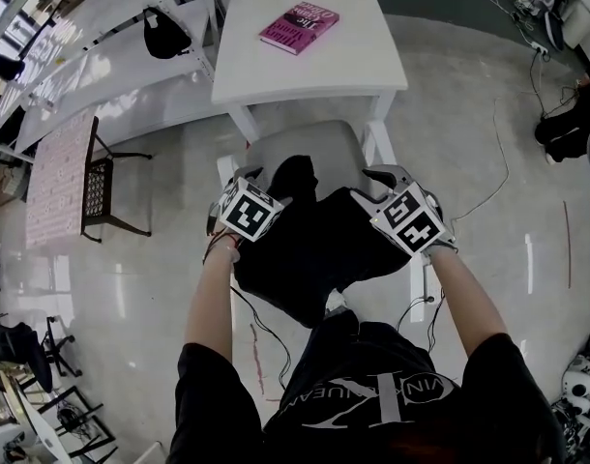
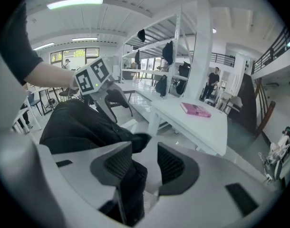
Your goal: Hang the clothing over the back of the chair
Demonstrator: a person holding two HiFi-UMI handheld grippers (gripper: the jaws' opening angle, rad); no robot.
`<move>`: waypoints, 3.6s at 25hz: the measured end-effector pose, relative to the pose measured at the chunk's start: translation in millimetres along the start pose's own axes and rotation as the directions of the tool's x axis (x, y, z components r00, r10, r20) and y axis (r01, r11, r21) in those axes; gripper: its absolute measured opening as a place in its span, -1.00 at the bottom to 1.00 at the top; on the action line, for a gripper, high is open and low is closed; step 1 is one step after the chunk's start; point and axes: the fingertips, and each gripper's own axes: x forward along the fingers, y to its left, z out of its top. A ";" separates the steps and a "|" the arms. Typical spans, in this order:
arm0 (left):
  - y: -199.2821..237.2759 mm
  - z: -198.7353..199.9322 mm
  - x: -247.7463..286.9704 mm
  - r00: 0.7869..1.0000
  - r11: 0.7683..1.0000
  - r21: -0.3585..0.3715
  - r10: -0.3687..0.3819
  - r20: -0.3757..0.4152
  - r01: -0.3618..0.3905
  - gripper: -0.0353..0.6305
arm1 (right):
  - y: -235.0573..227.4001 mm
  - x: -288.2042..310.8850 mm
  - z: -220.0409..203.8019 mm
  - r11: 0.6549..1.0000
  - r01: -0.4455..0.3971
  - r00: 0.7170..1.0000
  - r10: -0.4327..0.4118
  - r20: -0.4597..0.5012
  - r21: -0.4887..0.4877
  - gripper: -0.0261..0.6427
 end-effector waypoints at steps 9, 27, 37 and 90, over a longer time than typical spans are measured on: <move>-10.8 -6.9 -41.7 0.991 0.990 0.060 0.128 0.030 -0.130 -0.14 | 8.1 -22.2 1.9 0.999 0.032 0.998 -0.035 0.056 0.039 -0.66; -39.5 22.9 -138.9 0.825 0.902 -0.207 0.431 0.367 -0.379 -0.86 | 37.5 -88.5 29.2 0.991 0.056 0.945 -0.093 0.314 0.123 -0.84; -83.0 11.6 -175.2 0.744 0.842 -0.359 0.530 0.406 -0.404 -0.86 | 65.2 -120.6 29.0 0.992 0.054 0.914 -0.094 0.395 0.110 -0.84; -280.0 -31.7 -256.5 0.459 0.678 -0.608 0.732 0.504 -0.413 -0.86 | 151.3 -245.3 -40.0 0.983 0.028 0.815 -0.128 0.565 0.181 -0.86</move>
